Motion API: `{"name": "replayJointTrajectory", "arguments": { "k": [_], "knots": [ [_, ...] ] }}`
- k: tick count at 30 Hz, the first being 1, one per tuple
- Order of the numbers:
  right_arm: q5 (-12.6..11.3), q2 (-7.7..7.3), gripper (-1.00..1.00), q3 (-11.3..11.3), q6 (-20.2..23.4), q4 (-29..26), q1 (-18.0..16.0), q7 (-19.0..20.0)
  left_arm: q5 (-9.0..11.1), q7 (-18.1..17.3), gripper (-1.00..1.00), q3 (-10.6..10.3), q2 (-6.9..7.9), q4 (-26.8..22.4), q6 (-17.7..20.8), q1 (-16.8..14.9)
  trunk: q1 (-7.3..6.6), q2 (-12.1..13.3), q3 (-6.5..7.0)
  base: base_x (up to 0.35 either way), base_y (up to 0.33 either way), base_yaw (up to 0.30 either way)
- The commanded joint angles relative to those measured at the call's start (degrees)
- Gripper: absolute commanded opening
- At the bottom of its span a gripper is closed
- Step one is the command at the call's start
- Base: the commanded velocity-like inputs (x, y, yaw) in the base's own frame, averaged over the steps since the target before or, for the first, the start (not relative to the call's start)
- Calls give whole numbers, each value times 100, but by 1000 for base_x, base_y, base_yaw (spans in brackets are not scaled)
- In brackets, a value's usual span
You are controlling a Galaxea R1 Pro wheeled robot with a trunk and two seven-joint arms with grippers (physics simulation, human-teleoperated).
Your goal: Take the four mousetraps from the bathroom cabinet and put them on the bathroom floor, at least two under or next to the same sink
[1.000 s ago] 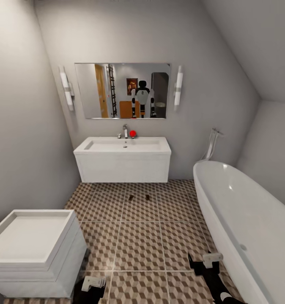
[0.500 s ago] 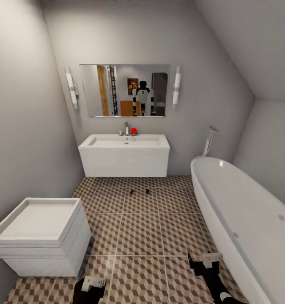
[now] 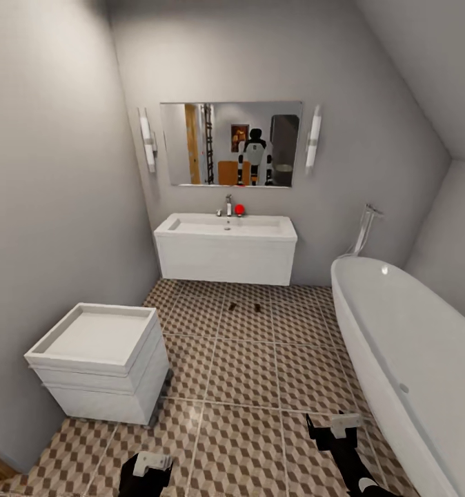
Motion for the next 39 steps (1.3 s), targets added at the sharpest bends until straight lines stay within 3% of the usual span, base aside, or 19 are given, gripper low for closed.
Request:
{"name": "replayJointTrajectory", "arguments": {
  "k": [1, 39],
  "knots": [
    [-25, -2, 100, 46, -16, 4, -4, -12, 52, -1, 100, -50, -5, 29, -39, -13, 3, -13, -19, -9, 0, 232],
    [-25, -2, 100, 46, -21, 4, -3, -13, 52, -5, 100, -56, -14, 35, -33, -13, 3, -13, -114, -1, 0, 260]
  ]
}}
